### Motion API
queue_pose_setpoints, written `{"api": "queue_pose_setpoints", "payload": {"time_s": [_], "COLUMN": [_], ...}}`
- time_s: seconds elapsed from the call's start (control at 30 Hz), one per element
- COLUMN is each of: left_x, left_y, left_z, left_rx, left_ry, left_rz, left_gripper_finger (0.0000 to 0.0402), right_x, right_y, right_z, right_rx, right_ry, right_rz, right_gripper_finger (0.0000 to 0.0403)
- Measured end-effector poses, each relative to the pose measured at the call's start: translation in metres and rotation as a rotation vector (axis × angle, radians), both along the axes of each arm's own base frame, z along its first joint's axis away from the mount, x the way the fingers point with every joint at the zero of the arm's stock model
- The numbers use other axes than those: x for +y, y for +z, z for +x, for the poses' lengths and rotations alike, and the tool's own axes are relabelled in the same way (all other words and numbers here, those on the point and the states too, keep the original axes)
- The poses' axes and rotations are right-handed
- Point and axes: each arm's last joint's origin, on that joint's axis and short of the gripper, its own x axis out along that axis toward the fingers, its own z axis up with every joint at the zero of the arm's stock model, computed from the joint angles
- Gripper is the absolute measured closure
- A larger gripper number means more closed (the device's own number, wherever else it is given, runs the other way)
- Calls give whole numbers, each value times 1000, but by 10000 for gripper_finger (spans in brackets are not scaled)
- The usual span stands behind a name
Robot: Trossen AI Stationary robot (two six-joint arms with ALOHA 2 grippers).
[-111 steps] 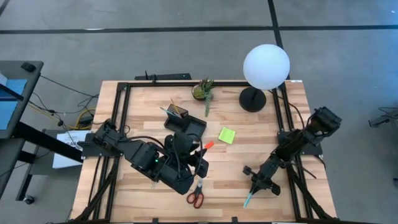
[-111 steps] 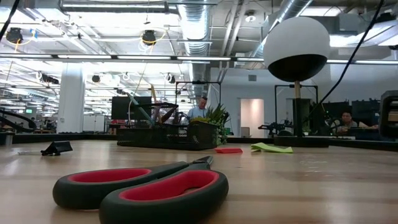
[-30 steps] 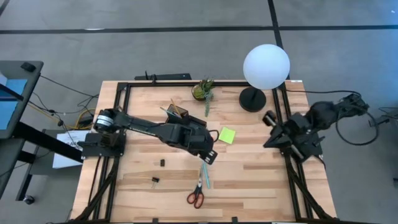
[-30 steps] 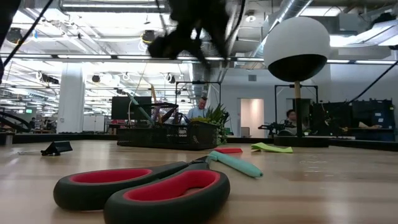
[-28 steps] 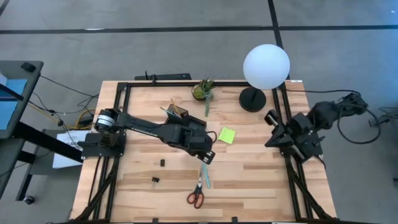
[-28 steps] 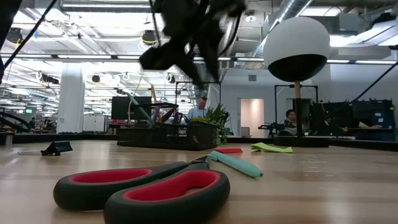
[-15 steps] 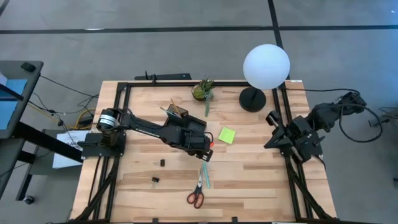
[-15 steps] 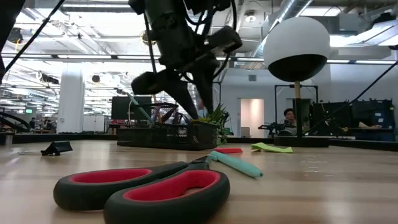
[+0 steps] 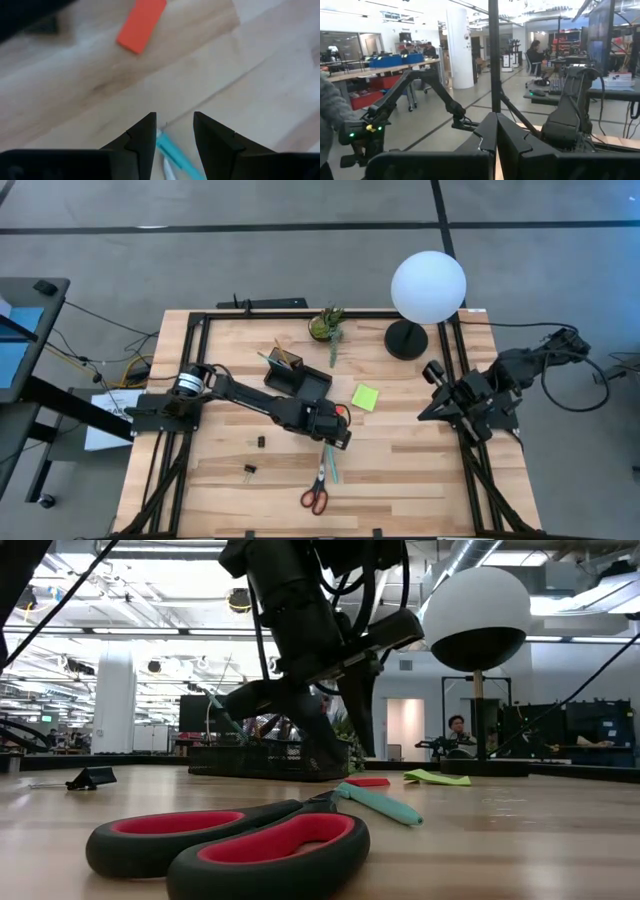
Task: Pick and place office supplies into organizer
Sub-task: Put the blue pen into the black desk organizer
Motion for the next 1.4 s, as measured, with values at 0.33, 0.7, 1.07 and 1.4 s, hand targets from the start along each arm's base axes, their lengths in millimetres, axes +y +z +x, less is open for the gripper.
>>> {"api": "queue_pose_setpoints", "payload": {"time_s": [0.33,0.7,1.07,1.4], "left_x": [0,-2,-14,-31], "left_y": [-1,-9,-27,-22], "left_z": [-2,-2,1,2], "left_rx": [19,43,60,77], "left_ry": [40,57,37,-11], "left_rz": [0,2,-1,-19], "left_gripper_finger": [278,278,285,336], "right_x": [-2,-2,-2,-2], "right_y": [0,0,0,0], "right_z": [1,1,1,1], "right_rx": [1,1,2,2], "right_ry": [-12,-12,-12,-12], "right_rz": [0,0,0,0], "right_gripper_finger": [403,403,403,403]}}
